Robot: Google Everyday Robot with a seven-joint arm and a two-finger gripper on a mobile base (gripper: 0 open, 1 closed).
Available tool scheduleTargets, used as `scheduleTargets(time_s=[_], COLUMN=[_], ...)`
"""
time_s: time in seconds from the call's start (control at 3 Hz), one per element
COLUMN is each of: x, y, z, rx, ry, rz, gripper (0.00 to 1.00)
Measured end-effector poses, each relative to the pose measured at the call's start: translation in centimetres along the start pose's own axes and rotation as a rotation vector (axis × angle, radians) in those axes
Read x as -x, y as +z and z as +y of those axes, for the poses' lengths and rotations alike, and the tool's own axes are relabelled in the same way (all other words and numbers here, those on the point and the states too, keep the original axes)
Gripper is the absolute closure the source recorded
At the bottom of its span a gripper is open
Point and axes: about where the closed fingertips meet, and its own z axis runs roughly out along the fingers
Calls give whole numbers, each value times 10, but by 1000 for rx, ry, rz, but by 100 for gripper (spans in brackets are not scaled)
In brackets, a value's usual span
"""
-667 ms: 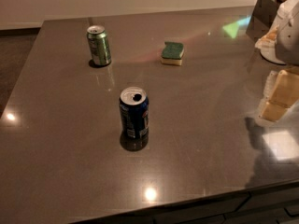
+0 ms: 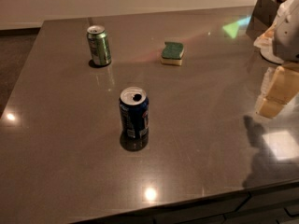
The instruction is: Move sponge near pepsi can
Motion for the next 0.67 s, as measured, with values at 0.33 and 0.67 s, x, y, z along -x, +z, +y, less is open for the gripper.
scheduleTargets(time_s=[0.33,0.67], x=[15,32], y=[11,30], z=[-21,-50], rx=[-8,-37], ry=[49,119], rz=[-14,-16], gripper=[0,0])
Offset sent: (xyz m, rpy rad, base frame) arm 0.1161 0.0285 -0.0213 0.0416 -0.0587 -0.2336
